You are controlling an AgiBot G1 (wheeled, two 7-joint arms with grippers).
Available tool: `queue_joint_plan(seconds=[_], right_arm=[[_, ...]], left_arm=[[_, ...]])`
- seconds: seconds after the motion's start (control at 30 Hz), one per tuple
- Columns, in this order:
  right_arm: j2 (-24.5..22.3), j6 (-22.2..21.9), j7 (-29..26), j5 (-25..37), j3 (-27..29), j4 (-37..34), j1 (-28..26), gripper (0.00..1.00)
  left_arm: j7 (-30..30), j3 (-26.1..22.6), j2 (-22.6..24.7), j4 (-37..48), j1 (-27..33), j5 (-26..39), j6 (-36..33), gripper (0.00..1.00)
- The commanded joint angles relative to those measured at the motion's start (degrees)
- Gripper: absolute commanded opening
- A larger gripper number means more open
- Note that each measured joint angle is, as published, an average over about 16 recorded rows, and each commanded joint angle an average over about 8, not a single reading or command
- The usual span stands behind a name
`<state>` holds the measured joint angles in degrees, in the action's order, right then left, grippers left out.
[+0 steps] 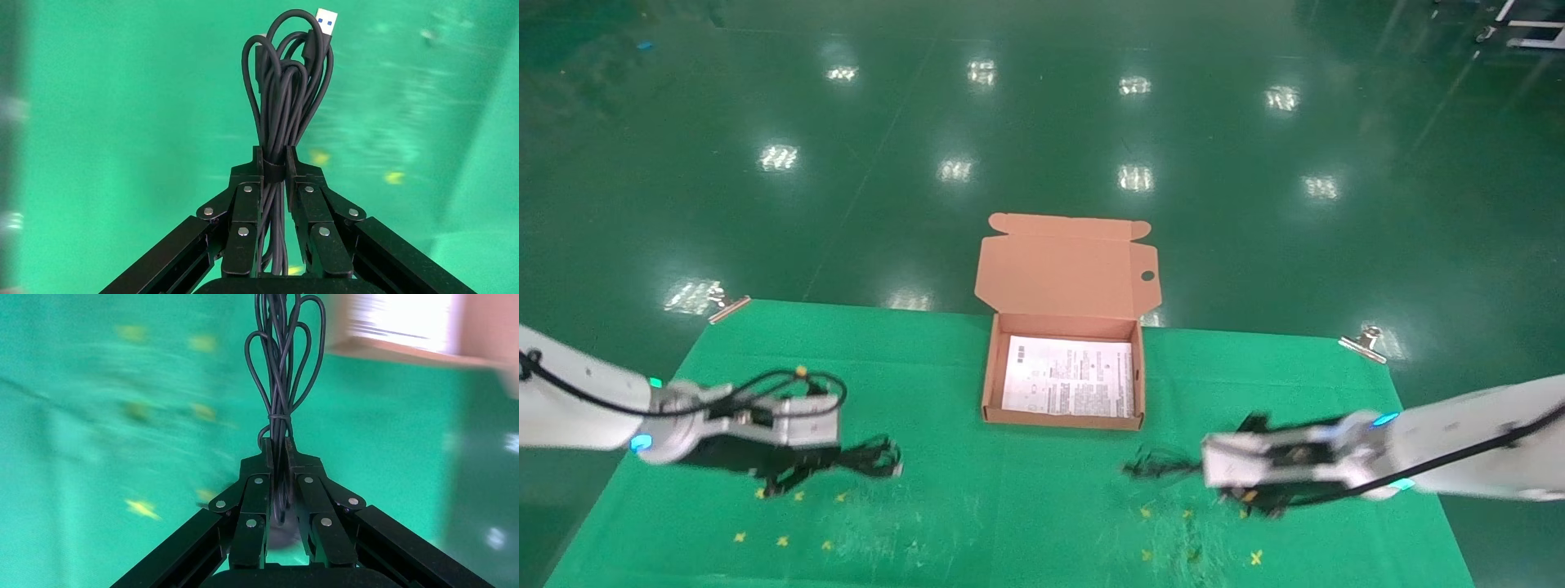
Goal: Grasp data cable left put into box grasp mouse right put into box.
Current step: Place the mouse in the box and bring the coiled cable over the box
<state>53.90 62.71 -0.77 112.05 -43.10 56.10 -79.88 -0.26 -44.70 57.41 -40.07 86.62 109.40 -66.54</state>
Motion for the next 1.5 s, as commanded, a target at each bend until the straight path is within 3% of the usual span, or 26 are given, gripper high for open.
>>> queue_joint_plan(seconds=[0.03, 0.23, 0.43, 0.63, 0.97, 1.17, 1.5], right_arm=[[-2.4, 0.2, -2.0, -0.1, 1.0, 2.9, -0.6, 0.0], [-5.3, -3.8, -6.2, -0.3, 4.8, 7.0, -4.0, 0.0], [-1.7, -7.9, -7.3, -0.8, 7.1, 7.3, -9.1, 0.0], [5.8, -12.0, -4.1, -2.3, 7.9, 2.6, -14.7, 0.0], [17.3, -16.8, 5.7, -6.3, 8.5, -10.9, -22.3, 0.0], [20.5, -17.6, 9.4, -8.2, 8.9, -15.7, -24.4, 0.0], [21.9, -17.3, 10.1, -8.8, 8.3, -17.4, -24.2, 0.0]], left_arm=[[-0.1, 0.4, -1.3, -2.5, 0.7, -0.3, -0.4, 0.0], [-2.3, 1.7, -2.8, -10.5, 2.4, -0.4, 0.6, 0.0], [-3.8, 2.3, -1.8, -15.0, 4.5, 1.7, 3.9, 0.0], [-4.5, 2.9, 1.3, -14.6, 7.5, 4.1, 8.7, 0.0], [-4.7, 3.7, 6.1, -10.6, 12.0, 6.9, 14.9, 0.0], [-4.7, 3.8, 7.4, -8.7, 13.4, 7.7, 16.6, 0.0], [-4.3, 3.5, 6.7, -9.0, 12.3, 7.9, 16.3, 0.0]])
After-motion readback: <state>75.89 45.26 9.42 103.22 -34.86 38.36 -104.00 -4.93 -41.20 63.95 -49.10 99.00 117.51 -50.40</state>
